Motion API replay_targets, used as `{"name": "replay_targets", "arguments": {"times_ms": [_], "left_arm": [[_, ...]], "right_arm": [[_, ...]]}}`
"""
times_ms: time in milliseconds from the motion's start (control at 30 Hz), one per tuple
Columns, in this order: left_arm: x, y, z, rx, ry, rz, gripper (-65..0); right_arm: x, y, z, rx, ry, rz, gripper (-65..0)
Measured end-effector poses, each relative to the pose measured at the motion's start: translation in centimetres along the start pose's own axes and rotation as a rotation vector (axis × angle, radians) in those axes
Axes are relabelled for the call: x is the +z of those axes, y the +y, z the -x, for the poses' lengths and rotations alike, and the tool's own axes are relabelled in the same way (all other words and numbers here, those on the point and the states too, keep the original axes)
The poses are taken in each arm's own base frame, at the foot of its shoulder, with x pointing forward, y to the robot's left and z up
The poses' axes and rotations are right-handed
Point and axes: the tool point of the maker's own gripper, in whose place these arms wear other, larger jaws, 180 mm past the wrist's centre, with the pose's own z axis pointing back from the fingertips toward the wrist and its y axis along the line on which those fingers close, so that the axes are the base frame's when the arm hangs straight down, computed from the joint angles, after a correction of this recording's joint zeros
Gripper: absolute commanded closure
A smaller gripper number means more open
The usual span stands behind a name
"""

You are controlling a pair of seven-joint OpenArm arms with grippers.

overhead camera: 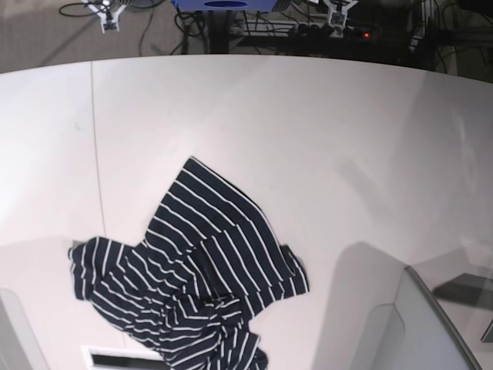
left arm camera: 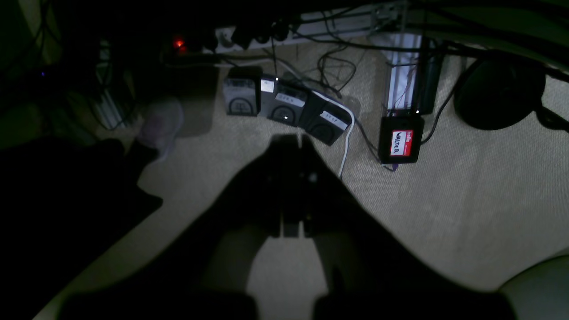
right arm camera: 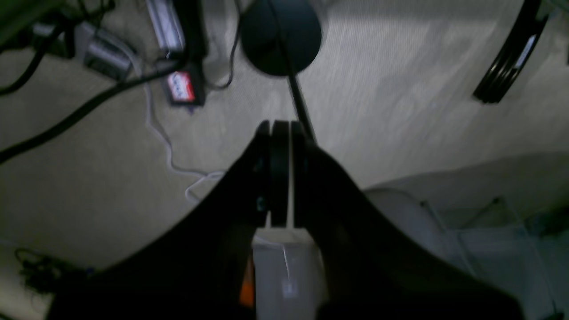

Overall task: Layout the t-shirt on the table in an organized manner, then fold the t-shirt properly
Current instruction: 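Move the left gripper down to the crumpled navy striped t-shirt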

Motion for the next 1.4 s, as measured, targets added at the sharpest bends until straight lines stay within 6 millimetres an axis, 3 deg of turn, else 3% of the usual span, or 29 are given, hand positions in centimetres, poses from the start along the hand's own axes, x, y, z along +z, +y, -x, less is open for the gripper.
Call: {"name": "replay_targets", "arguments": {"times_ms": [67, 133, 267, 400, 467, 567, 700, 867, 967, 1067, 1133, 1200, 1333, 1400], "left_arm": [[0.9, 0.1, 0.5, -0.013, -0.019, 0.001, 0.0], [1.9, 0.6, 1.8, -0.028, -0.017, -0.003, 0.0], [4.1, 1.8, 4.2, -0.057, -0.003, -0.012, 0.0], [6.8, 2.1, 4.3, -0.088, -0.059, -0.007, 0.0], [8.5, 2.2, 3.8, -0.112, -0.100, 0.001, 0.0], [11.3, 2.1, 2.9, -0.142, -0.152, 0.016, 0.0], [14.8, 1.8, -1.6, -0.150, -0.290, 0.024, 0.0], [19.5, 3.3, -9.9, -0.155, -0.522, -0.036, 0.0], [21.1, 2.2, -14.0, -0.117, -0.609, -0.008, 0.0], [20.4, 1.2, -18.8, -0.015, -0.611, 0.055, 0.0], [19.8, 0.1, -22.2, 0.035, -0.603, 0.124, 0.0], [19.3, -1.3, -24.5, 0.064, -0.569, 0.190, 0.0], [20.3, -6.3, -29.2, 0.052, -0.579, 0.378, 0.0], [21.5, -7.4, -32.0, 0.035, -0.649, 0.411, 0.0]], "right_arm": [[1.2, -0.1, -0.6, -0.028, -0.036, -0.007, -0.2], [2.3, -2.0, -0.7, -0.091, -0.071, 0.033, -0.2], [3.7, -6.3, 1.9, -0.135, -0.006, 0.129, -0.2], [4.8, -6.4, 3.5, -0.146, 0.028, 0.128, -0.2], [5.9, -6.6, 3.2, -0.153, -0.002, 0.130, -0.2], [8.7, -9.2, 1.6, -0.142, -0.088, 0.195, -0.2], [13.0, -11.5, -2.4, -0.151, -0.237, 0.256, -0.6], [19.1, -13.4, -9.7, -0.147, -0.482, 0.325, -1.1], [22.0, -12.9, -14.5, -0.161, -0.637, 0.310, -8.9], [22.2, -10.4, -18.3, -0.195, -0.713, 0.179, -25.8], [22.0, -8.4, -19.6, -0.176, -0.695, 0.057, -35.9], [21.8, -7.0, -20.6, -0.138, -0.663, -0.034, -42.0], [23.2, -6.1, -23.8, -0.085, -0.727, -0.118, -43.1], [22.9, -5.8, -24.1, -0.075, -0.716, -0.130, -43.1]]}}
